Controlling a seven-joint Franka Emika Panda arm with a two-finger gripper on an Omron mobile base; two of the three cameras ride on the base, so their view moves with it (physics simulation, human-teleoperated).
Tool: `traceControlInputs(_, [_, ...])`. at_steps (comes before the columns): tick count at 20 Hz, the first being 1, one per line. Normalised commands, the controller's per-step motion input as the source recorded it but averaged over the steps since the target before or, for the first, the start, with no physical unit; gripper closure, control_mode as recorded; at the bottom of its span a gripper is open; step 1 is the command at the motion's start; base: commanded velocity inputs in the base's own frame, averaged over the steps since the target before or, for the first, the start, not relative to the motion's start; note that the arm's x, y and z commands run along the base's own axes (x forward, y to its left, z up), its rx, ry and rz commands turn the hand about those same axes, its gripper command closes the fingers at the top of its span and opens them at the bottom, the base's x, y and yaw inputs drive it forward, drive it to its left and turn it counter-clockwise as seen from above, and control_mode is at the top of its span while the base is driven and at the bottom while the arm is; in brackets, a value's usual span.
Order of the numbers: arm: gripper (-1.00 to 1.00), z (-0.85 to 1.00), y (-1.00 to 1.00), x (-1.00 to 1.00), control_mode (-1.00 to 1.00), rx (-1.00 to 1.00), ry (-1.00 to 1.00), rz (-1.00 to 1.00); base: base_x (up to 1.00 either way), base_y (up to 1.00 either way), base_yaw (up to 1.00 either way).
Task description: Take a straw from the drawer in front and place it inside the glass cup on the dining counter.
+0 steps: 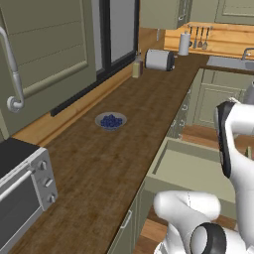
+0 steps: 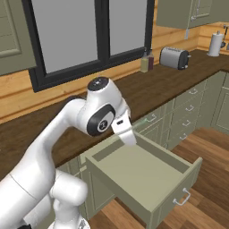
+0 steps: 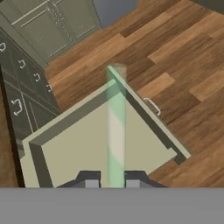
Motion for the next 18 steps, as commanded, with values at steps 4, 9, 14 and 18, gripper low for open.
traceControlInputs(4, [1.0,0.0,0.06,-0.12,1.0,-0.03,-0.01,0.0,-0.6,0.09,-0.01])
traceControlInputs(9, [1.0,0.0,0.0,0.0,1.0,0.0,0.0,0.0,-0.95,0.01,-0.13])
traceControlInputs(14, [1.0,0.0,0.0,0.0,1.0,0.0,0.0,0.0,-0.69,-0.05,-0.35])
traceControlInputs(18, [1.0,0.0,0.0,0.0,1.0,0.0,0.0,0.0,-0.53,-0.07,-0.57])
